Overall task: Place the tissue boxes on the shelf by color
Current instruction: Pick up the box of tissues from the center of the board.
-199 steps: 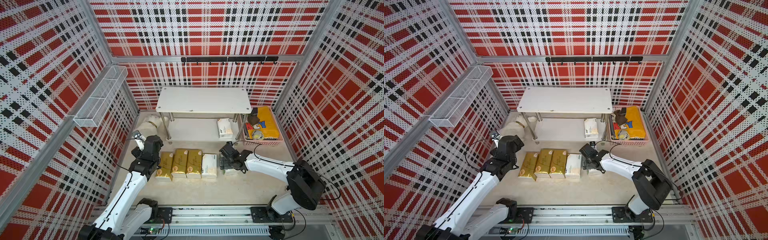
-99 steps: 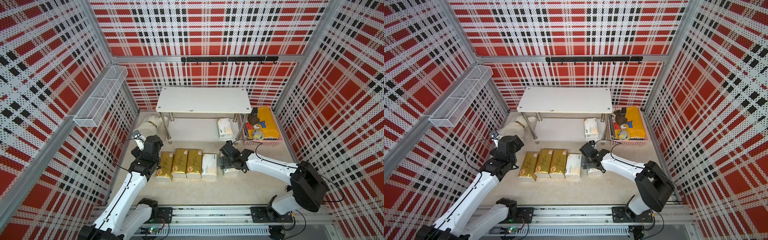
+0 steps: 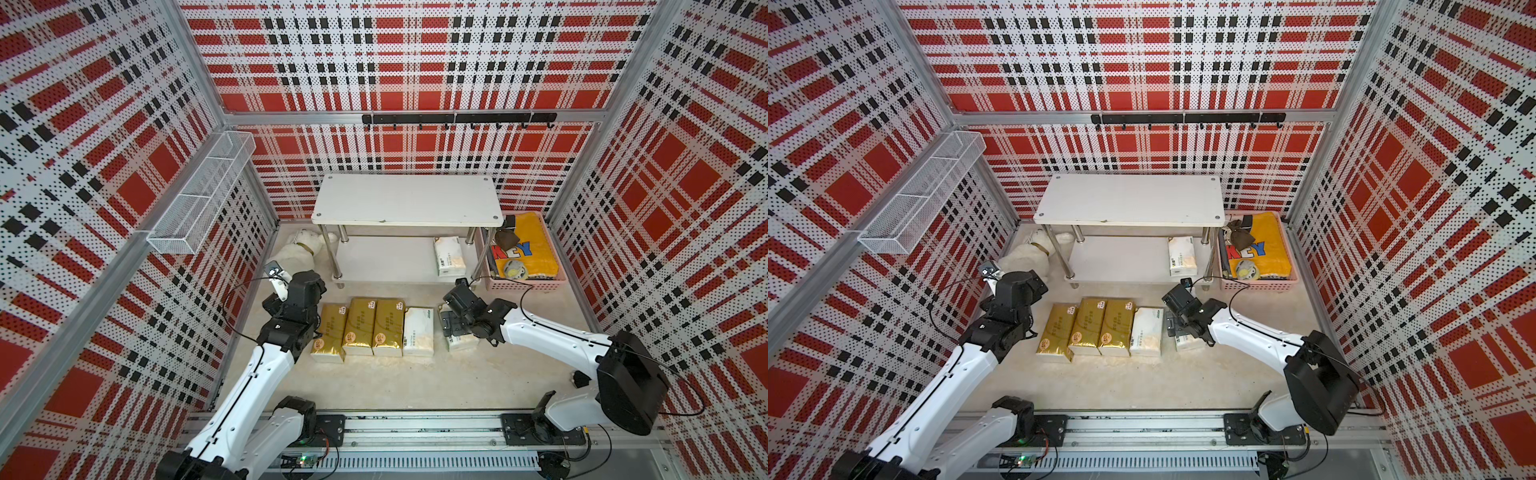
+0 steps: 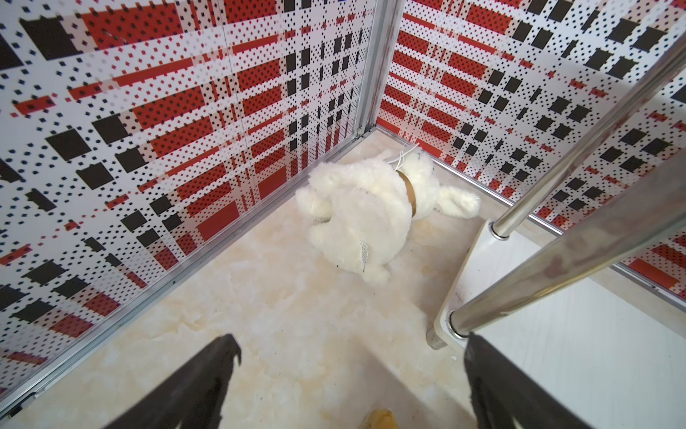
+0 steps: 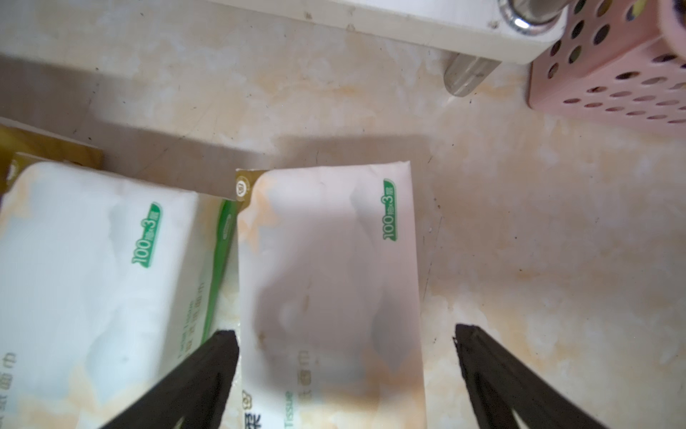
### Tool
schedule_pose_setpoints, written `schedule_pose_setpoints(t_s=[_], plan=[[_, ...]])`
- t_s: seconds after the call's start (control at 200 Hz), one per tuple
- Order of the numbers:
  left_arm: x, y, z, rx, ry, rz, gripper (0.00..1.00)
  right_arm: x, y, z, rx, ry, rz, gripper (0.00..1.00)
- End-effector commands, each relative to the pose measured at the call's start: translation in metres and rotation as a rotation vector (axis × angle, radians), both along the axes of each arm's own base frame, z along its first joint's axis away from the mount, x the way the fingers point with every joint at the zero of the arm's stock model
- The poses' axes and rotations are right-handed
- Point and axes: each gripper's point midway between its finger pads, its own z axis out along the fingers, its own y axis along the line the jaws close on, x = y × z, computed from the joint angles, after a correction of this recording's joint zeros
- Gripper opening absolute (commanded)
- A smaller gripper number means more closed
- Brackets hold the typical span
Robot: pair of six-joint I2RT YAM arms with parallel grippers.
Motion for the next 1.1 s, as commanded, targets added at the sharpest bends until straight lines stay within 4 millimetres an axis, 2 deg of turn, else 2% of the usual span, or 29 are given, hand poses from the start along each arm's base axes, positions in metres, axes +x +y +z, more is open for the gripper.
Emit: schedule_pose_setpoints(t_s=[0.0,0.12,0.291,0.556,0.812,1.097], plan=[[-0.001,-0.002,0.0,0.001,-0.004,-0.008,1.0,-0.001,-0.005,0.001,-0.013,-0.002,0.005,1.0],[-0.002,-0.001,0.0,0.001,-0.003,-0.008,1.0,-0.002,0.0,-0.007,0.012,-0.005,0.041,1.0],[-0.002,-0.002,-0.001,0.003,0.0,-0.012,1.0,-0.001,-0.004,-0.011,-0.002,-0.023,0.068,1.0],[-0.002,-0.002,-0.002,0.002,0.002,-0.009,1.0,-0.002,0.004,-0.02,0.086,-0.011,0.106,1.0],[-0.003,-0.001,-0.001,0.002,-0.003,-0.003,1.0,0.003,0.009,-0.007,0.12,-0.051,0.111,1.0],[-0.002,-0.001,-0.002,0.001,-0.003,0.0,1.0,-0.001,0.005,-0.029,0.084,-0.001,0.107,1.0]])
